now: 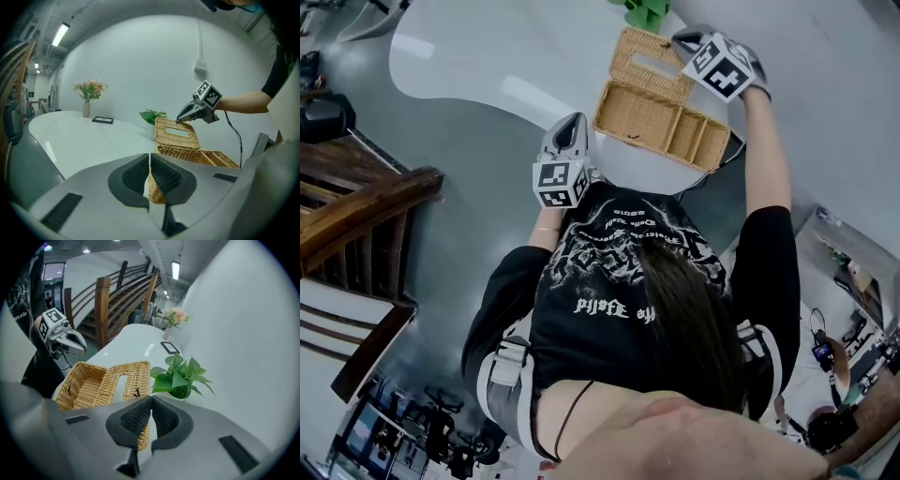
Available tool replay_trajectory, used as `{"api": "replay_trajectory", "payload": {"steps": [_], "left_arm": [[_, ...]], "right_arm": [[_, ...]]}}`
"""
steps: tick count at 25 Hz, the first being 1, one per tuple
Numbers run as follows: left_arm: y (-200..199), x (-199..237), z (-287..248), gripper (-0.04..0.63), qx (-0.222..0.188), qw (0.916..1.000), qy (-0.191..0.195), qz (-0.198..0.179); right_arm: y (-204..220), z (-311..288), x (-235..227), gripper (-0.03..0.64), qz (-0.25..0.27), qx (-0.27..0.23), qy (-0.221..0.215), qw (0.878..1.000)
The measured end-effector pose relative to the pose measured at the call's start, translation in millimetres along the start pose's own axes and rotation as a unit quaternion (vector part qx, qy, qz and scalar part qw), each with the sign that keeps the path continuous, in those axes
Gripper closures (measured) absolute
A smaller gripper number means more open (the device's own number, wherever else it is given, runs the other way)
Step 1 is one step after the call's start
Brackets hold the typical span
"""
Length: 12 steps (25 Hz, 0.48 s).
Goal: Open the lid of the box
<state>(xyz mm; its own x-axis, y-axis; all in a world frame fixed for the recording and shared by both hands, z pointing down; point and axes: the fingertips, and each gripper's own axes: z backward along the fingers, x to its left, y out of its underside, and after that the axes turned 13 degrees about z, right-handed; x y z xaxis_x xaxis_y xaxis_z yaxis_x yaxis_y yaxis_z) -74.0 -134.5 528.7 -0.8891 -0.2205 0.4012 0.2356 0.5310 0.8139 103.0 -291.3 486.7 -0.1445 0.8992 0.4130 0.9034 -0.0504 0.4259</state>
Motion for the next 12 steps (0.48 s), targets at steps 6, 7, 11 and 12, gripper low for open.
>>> {"api": "replay_trajectory", "payload": {"steps": [6,7,11,12], "left_arm": [[-13,-4,-5,0.566,0.003,1.0000,0.000,0.000],[-12,-3,-7,0.566,0.004,1.0000,-0.001,0.000],[-2,2,-12,0.566,0.007,1.0000,-0.002,0.001],[0,2,-13,0.566,0.009,1.0000,-0.002,0.001]], "right_arm": [[3,-2,-13,0.584,-0.017,0.001,-0.010,1.000],[5,-5,-13,0.584,-0.021,0.000,-0.012,1.000],[15,-20,-7,0.584,-0.045,-0.009,-0.019,0.999],[17,-23,-6,0.584,-0.051,-0.010,-0.021,0.998]]}}
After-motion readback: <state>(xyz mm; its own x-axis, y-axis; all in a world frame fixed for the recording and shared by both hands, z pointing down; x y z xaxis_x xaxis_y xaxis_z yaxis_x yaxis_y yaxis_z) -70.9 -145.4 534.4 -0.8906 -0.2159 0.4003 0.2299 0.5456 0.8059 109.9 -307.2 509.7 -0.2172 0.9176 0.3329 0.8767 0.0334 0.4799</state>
